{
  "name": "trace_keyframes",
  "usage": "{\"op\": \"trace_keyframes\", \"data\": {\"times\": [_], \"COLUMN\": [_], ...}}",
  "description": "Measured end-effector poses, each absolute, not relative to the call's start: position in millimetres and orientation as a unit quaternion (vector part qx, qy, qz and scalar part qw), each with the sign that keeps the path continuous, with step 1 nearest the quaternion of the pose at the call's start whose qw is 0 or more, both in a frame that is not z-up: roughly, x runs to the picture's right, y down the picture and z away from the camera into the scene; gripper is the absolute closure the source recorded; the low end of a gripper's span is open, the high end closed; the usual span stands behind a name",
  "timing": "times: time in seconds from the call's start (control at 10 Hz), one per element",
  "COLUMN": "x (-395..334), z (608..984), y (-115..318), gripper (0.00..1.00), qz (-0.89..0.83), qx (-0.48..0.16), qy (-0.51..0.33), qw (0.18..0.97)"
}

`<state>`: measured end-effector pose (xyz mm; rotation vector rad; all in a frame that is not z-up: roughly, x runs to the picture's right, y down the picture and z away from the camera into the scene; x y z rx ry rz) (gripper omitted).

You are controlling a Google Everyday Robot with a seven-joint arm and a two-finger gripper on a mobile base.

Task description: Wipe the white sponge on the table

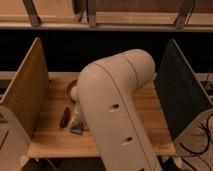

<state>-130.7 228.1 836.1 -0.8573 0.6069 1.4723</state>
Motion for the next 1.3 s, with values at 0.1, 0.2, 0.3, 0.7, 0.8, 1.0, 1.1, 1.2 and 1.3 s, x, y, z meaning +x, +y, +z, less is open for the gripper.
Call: {"op": "trace_keyframes", "data": {"times": [0.1, 0.2, 0.3, 0.7, 0.8, 1.0, 1.1, 1.2, 1.3], "x": [-113, -102, -87, -78, -84, -97, -107, -117, -127], "z": [837, 840, 845, 878, 886, 893, 894, 891, 886], "y": [234, 233, 230, 185, 174, 159, 154, 154, 158], "gripper": [1.00, 1.00, 1.00, 1.00, 1.00, 1.00, 1.00, 1.00, 1.00], "qz": [0.643, 0.646, 0.648, 0.652, 0.650, 0.648, 0.645, 0.642, 0.637], "qx": [-0.363, -0.353, -0.339, -0.296, -0.293, -0.293, -0.298, -0.306, -0.316], "qy": [0.281, 0.291, 0.304, 0.301, 0.291, 0.272, 0.259, 0.250, 0.242], "qw": [0.613, 0.611, 0.611, 0.630, 0.638, 0.649, 0.655, 0.657, 0.660]}}
